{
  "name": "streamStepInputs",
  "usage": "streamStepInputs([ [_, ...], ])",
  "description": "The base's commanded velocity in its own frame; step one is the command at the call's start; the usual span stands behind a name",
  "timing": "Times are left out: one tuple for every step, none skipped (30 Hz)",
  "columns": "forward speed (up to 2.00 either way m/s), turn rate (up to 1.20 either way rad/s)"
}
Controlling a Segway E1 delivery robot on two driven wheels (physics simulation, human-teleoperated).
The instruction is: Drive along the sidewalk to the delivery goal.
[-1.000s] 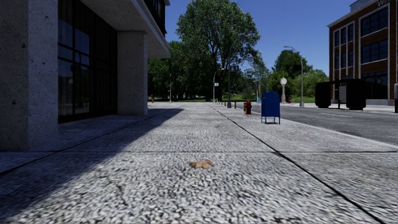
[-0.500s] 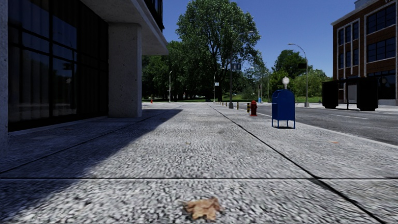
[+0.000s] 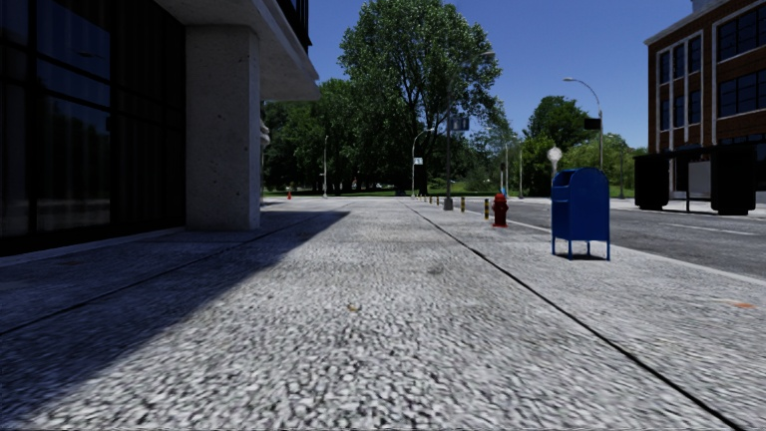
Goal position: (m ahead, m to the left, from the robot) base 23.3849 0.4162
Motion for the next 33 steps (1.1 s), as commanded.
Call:
streamStepInputs([
  [1.99,0.00],
  [1.99,0.00],
  [1.99,0.00],
  [1.99,0.00],
  [1.99,0.00],
  [1.99,0.00],
  [1.99,0.00],
  [1.99,0.00],
  [1.99,0.00],
  [1.99,0.00],
  [1.99,0.00],
  [1.99,0.00],
  [1.99,0.00],
  [1.99,0.00],
  [1.99,0.00],
  [1.99,0.00],
  [1.99,0.00],
  [1.99,0.00],
  [1.97,0.00],
  [1.97,0.00],
  [1.97,0.00],
  [1.97,0.00],
  [1.97,0.00],
  [1.97,0.00],
  [1.97,0.00],
  [2.00,0.00],
  [2.00,0.00],
  [2.00,0.00],
  [2.00,0.00],
  [2.00,0.00],
  [2.00,0.00],
  [2.00,0.00],
  [2.00,0.00],
])
